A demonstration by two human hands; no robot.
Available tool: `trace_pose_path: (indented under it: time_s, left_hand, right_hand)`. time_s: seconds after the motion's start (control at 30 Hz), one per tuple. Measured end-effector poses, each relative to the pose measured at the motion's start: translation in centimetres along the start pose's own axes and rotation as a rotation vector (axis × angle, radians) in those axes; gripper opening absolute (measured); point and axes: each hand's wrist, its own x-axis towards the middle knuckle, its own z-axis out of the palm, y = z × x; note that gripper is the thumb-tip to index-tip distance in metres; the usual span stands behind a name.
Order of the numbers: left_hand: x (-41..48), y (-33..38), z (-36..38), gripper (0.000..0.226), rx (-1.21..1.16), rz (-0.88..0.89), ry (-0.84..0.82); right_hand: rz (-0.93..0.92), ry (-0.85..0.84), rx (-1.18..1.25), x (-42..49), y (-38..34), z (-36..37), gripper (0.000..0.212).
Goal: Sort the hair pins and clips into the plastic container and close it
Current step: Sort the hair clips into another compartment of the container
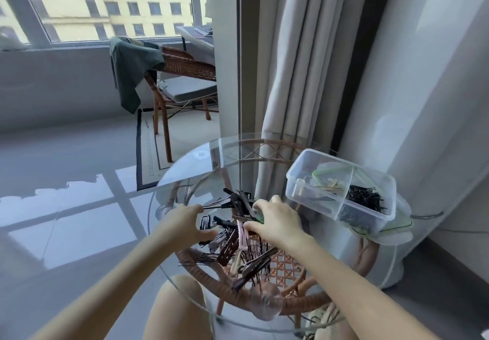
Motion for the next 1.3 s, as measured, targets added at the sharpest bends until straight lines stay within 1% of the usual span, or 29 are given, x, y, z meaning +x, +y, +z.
trace_pose_path:
  time_s: [0.07,0.13,0.27,0.33,0.47,0.53,0.6,0.63,0.7,0.77,0.83,0.87,0.9,0.93,0.97,1.0,1.03,1.1,1.13,1.2,1.3]
  left_hand:
    - [0.0,0.2,0.6,0.06,-0.168,0.017,0.072]
    - [0.4,0.7,0.8,0.049,-0.252,0.03,0.096]
    - [1.3,1.2,1.0,0.024,-0.277,0.05,0.126]
    - [1.7,1.1,1.1,0.019,-0.29,0.053,0.141]
    - [2.4,0.6,1.1,0.01,-0.387,0.044,0.131]
    - [2.6,0.2,1.0,0.008,-0.438,0.027,0.117]
    - [2.8,0.0,1.1,0.011,-0.483,0.01,0.108]
    - [2.9,0.1,1.1,0.01,-0.495,0.006,0.11]
    - [3.0,0.4,1.1,0.007,-0.478,0.016,0.12]
    - [2.9,0.7,0.9,0.008,-0.486,0.028,0.123]
    - [3.0,0.6,0.6,0.008,-0.57,0.025,0.112]
    - [3.1,0.5,0.5,0.008,-0.619,0.021,0.106]
    - [3.2,0.3,0.2,0.007,-0.656,0.022,0.106]
    - [3.3,0.2,0.0,0.007,-0.673,0.03,0.108]
    - [3.5,0.0,-0.2,0.006,-0.66,0.048,0.112]
    - [3.7,0.0,-0.3,0.008,-0.618,0.068,0.121]
    - [3.9,0.1,-0.5,0.011,-0.559,0.087,0.132]
    - [4.2,0.5,-0.8,0.015,-0.458,0.121,0.129]
    - [4.5,0.7,-0.9,0.016,-0.422,0.134,0.111]
    - [4.9,1.1,-0.9,0.014,-0.367,0.152,0.085]
    - [5.5,1.2,-0.5,0.018,-0.298,0.197,0.095]
  right_hand:
    - [-0.027,0.045,0.089,0.1,-0.3,0.3,0.042]
    - [-0.047,0.083,0.164,-0.1,-0.3,0.5,0.036]
    - [-0.107,0.154,0.223,-0.6,0.4,0.6,0.028]
    - [-0.129,0.194,0.265,-1.0,0.8,0.1,0.024]
    - [-0.157,0.333,0.252,-2.0,1.4,-2.4,0.024]
    - [-0.108,0.444,0.228,-2.3,2.3,-4.3,0.022]
    - [0.015,0.573,0.136,-2.0,4.1,-6.3,0.014]
    - [0.089,0.6,0.067,-1.4,5.2,-7.1,0.013]
    - [0.216,0.532,-0.054,0.2,7.0,-8.4,0.017]
    - [0.268,0.41,-0.097,1.7,7.8,-9.0,0.019]
    - [0.28,0.316,-0.154,2.3,7.4,-9.0,0.034]
    - [0.256,0.332,-0.196,2.2,6.7,-8.8,0.038]
    - [0.199,0.386,-0.223,2.0,5.9,-8.5,0.038]
    - [0.106,0.444,-0.201,1.6,4.9,-7.8,0.037]
    - [-0.015,0.46,-0.129,1.1,3.6,-7.0,0.038]
    - [-0.128,0.402,-0.035,0.6,2.2,-6.0,0.042]
    - [-0.195,0.281,0.044,0.3,0.8,-5.0,0.05]
    - [-0.198,0.02,0.05,1.1,-1.3,-2.9,0.066]
    - [-0.169,-0.051,0.026,2.0,-1.9,-2.0,0.069]
    - [-0.097,-0.092,0.017,3.6,-2.6,-0.8,0.066]
    - [-0.079,-0.053,-0.003,5.0,-3.2,0.3,0.044]
